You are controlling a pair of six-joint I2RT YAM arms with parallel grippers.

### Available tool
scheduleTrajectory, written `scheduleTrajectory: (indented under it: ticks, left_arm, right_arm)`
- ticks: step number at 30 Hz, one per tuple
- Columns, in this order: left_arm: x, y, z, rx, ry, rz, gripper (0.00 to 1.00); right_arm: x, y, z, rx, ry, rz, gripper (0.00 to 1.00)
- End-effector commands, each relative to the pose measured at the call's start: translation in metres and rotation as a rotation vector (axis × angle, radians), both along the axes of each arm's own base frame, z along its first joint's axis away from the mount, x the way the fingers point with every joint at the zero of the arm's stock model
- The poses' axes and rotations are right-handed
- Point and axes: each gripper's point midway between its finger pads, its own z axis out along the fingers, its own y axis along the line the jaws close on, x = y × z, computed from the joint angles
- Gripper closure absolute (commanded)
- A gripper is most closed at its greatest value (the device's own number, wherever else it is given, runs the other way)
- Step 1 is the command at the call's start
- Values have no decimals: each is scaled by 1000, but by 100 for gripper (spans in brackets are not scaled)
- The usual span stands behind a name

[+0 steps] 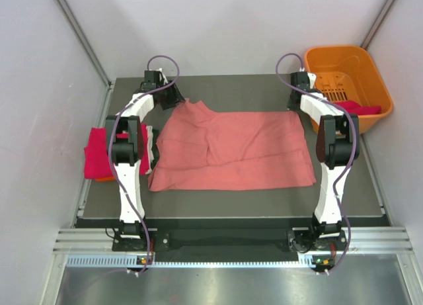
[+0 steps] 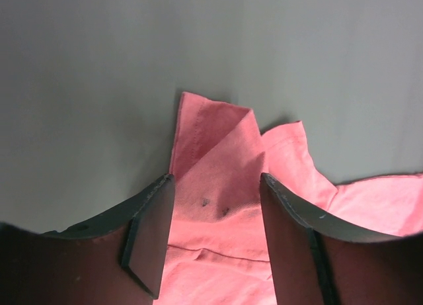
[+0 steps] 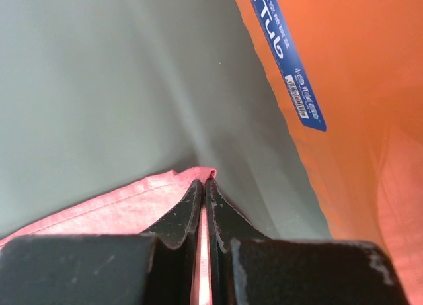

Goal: Fold and stack the t-shirts
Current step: Fold the tshirt

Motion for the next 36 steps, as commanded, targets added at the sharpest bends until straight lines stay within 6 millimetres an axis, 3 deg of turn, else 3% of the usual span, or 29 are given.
scheduleTrajectory:
  ticks: [1,8,13,14,15,18,20,25,26,32,33,34,36]
  left_arm:
    - [9,5,20,43,-64,4,40]
    - [9,-10,20,-22,-70,-62,35]
    - [5,-17,9,-29,-28,-93,40]
    - [4,-18,6,-29,-22,-96,42]
    - [2,-21,3,-30,-9,-102,51]
    - [-1,-26,3,-52,-2,-123,65]
    - [-2,-28,5,-63,-4,-134,69]
    - [-6,-40,20,-101,-27,-185,88]
    - [-6,-40,23,-99,-35,-183,100]
    - [-11,-34,39,-75,-73,-160,100]
    - [-17,-34,34,-72,-59,-156,100]
    - [-18,-34,44,-70,-80,-154,100]
    - [-24,-31,41,-51,-80,-133,100]
  right_arm:
    - [12,8,43,16,-84,32,100]
    - [13,10,41,27,-82,42,100]
    - [13,10,41,28,-84,39,100]
    - [13,10,41,28,-82,41,100]
    - [13,10,41,31,-82,41,100]
    - [13,10,41,32,-82,42,100]
    - [13,12,39,37,-77,47,100]
    - [12,12,43,39,-83,49,100]
    - [12,12,43,40,-81,50,100]
    - [10,12,48,44,-85,50,100]
    - [9,13,47,44,-82,52,100]
    - [8,14,50,48,-87,52,100]
    - [6,13,52,47,-86,52,100]
